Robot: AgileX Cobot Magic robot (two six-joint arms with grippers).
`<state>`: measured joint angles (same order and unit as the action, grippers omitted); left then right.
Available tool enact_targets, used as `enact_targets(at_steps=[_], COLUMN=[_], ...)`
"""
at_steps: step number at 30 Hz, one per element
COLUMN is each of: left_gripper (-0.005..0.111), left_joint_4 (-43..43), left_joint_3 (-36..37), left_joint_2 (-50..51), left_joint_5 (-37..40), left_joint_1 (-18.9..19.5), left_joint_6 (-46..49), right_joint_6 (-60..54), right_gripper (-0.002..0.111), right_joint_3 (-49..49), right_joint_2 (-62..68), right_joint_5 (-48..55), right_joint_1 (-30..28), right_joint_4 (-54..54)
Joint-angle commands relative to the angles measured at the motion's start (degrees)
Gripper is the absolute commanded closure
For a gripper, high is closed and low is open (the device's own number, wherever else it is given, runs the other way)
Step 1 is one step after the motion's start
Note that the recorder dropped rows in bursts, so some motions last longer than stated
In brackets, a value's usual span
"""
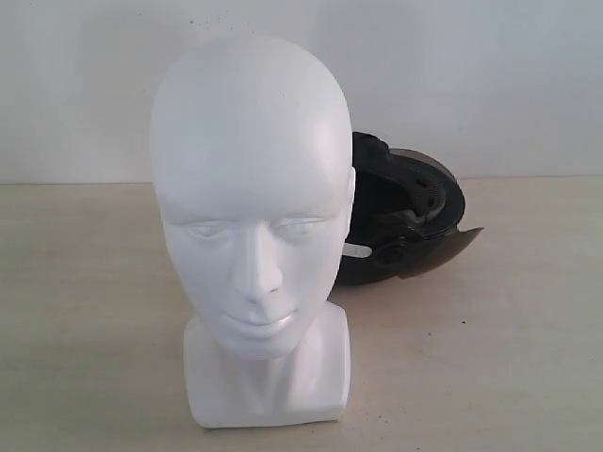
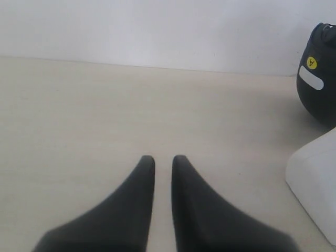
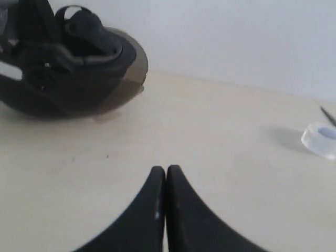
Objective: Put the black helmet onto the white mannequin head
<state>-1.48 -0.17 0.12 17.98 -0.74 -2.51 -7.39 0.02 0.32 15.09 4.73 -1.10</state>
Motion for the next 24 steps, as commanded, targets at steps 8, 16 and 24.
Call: enact_targets(at_steps=[8,16,24], left_gripper=[0.094,0.094,0.094], left_joint_4=[-0.2,-0.2,-0.2], left_joint_3=[0.2,0.2,0.2], left_joint_2=[-0.1,-0.1,-0.1], left_joint_5=[0.0,0.0,0.0], left_joint_1=[0.1,0.1,0.1], left_joint_6=[-0.5,-0.5,-0.5], right_joint_6=[0.9,15.6,14.4], right_gripper=[0.109,0.109,0.109], right_joint_3=[0.0,-5.0,-23.3], right_joint_2=[-0.3,-0.3,14.9], right_joint_5=[-32.0,-34.5,-12.4], right_joint_1=[-0.2,-0.2,-0.2], right_joint_4=[-0.6,-0.8,-1.3])
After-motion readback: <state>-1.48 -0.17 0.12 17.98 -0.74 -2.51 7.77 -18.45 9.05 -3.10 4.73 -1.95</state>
